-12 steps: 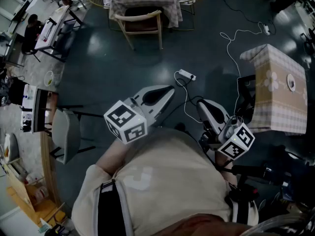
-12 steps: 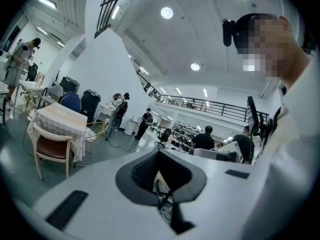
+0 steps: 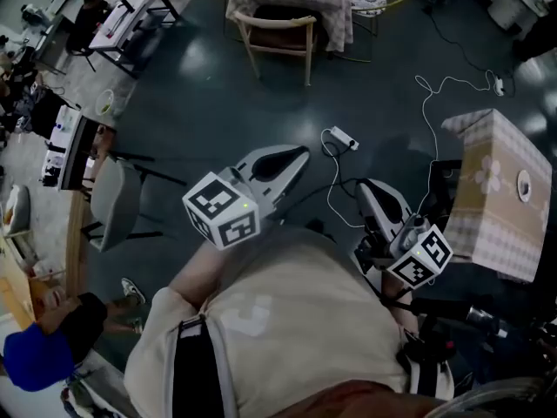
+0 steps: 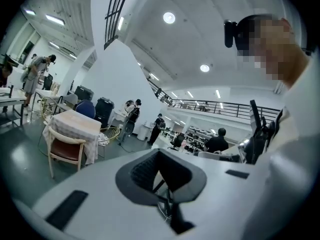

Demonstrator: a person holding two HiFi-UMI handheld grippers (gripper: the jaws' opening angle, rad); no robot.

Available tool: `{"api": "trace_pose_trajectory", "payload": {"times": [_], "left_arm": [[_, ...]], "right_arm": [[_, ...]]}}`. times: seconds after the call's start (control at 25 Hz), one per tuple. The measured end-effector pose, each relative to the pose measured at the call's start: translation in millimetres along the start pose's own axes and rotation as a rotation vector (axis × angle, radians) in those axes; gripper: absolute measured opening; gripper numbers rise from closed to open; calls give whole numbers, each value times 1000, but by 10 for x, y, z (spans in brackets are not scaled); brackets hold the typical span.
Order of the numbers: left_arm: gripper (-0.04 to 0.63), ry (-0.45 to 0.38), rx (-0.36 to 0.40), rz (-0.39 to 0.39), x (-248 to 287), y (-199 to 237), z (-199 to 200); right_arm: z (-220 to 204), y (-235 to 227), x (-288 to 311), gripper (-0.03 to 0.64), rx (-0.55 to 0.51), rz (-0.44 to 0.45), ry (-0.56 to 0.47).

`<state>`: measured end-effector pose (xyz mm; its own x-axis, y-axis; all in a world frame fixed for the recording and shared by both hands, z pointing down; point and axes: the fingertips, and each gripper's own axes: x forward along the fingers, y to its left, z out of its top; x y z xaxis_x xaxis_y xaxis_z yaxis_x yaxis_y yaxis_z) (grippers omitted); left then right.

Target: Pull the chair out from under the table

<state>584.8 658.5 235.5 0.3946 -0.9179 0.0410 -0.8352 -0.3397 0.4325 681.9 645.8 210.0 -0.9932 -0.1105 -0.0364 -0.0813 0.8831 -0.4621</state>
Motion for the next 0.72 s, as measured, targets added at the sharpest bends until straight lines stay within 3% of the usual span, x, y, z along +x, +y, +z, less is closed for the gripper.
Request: {"api": "trace_pose_trajectory", "payload": {"times": [0.36,0.56,0.72], "left_arm": [[6,-13,10,147,-354,147,-62],[6,-2,128,193,-629,421,11],[6,-45,126,182,-966,765,164]], "right_arm": [[-151,134,246,9,-38,133,80],[-213,344,755,9,-300,201,166],[-336,628,1288,9,-409,261,141]]}}
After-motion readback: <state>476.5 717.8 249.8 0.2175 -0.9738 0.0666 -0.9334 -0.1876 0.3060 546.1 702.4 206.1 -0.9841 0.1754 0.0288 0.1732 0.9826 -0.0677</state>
